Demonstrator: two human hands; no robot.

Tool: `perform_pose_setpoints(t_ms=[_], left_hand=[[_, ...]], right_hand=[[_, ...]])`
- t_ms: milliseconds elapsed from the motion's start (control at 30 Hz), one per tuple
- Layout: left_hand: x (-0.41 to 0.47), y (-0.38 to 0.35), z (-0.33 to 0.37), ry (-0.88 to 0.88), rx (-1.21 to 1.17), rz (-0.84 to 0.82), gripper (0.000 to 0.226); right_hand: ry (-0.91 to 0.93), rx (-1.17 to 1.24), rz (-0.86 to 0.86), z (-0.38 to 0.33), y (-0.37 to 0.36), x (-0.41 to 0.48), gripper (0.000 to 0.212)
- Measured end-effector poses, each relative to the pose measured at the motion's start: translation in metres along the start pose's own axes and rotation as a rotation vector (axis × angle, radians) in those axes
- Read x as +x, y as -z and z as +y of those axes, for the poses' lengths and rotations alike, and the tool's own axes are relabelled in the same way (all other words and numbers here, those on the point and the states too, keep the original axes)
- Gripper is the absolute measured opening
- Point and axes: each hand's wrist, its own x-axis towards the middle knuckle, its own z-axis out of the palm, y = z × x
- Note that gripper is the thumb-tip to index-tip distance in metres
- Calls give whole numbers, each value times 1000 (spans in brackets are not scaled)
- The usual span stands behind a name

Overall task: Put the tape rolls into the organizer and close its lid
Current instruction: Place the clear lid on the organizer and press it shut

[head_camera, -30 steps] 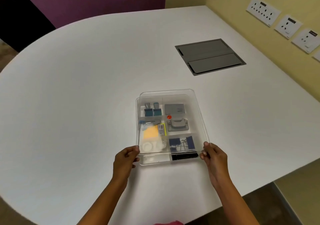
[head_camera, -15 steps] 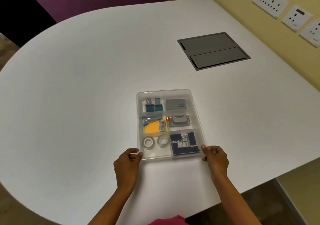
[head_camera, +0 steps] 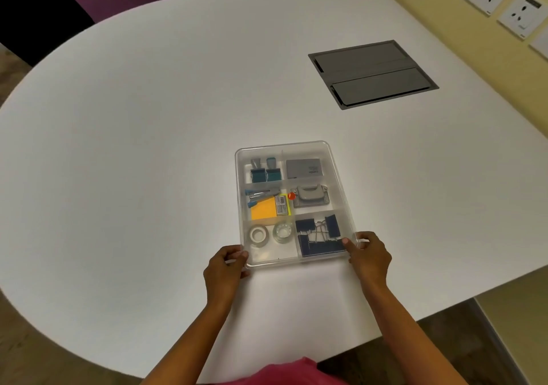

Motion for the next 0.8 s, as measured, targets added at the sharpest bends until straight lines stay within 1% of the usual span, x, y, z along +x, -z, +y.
perform_pose_setpoints(t_ms=[100,167,267,333,367,467,600,733,800], left_hand=[[2,-1,-1,60,-30,-25,22],[6,0,0,78,-38,-10,20],[13,5,2,88,-48,9,18],[17,6,3,89,-43,6,18],[19,6,3,91,-35,3,18],[21,7,4,100,-23,-10,19],[24,8,2,106,-15,-13,19],[28,7,-1,141,-16,-38,19],[32,7,0,177,-22,-73,12]], right_hand=[[-36,21,-26,4,4,4,23],[-162,165,-96,7,8,9,15],[-388,446,-262,13,12,12,12],[-498,542,-316,14,11,13,3],[-531,567,-326,15,10,14,5],[-553,581,-335,16,6,16,14],[-570,587,-362,17,3,19,16],[-546,572,-372,19,3,21,17],[-537,566,-379,19,4,21,17]])
